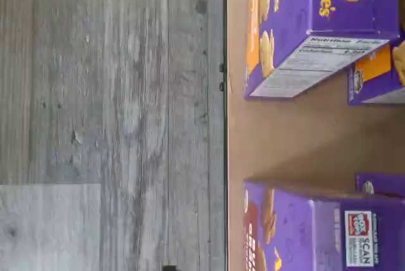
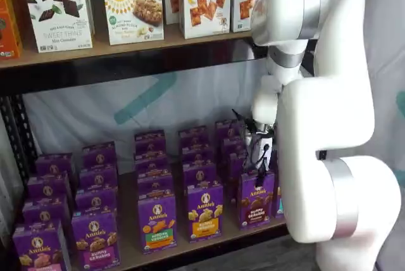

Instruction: Pick up the purple box with a brown patch in the center, on the bottom shelf, the fifth box from the left

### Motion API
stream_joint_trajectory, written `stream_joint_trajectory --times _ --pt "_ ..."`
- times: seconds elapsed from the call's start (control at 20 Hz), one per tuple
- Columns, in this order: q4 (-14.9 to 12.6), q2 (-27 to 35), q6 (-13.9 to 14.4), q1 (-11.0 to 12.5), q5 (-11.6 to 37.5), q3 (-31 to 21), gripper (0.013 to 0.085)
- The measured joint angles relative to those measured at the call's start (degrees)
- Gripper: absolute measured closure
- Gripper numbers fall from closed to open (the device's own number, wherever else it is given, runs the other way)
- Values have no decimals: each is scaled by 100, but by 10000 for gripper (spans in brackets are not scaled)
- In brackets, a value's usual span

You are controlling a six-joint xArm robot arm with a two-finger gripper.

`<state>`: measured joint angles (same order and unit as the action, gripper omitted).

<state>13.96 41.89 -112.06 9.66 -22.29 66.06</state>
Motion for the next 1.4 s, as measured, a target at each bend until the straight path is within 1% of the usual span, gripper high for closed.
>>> stream_joint_trajectory --times 0.1,0.15,0.35,0.45,0.7,0.95,1.1,1.4 --pt "201 116 -202 17 32 113 130" --pt "250 200 -264 41 17 212 130" --pt "295 457 -371 117 -65 538 130" --pt "259 569 -367 150 -100 687 130" --pt "-100 844 -91 205 -193 1044 130" --pt "-471 1109 252 190 -184 1301 130" --pt "-624 1269 413 160 -99 1410 130" --pt "-803 1469 601 127 32 1519 130"
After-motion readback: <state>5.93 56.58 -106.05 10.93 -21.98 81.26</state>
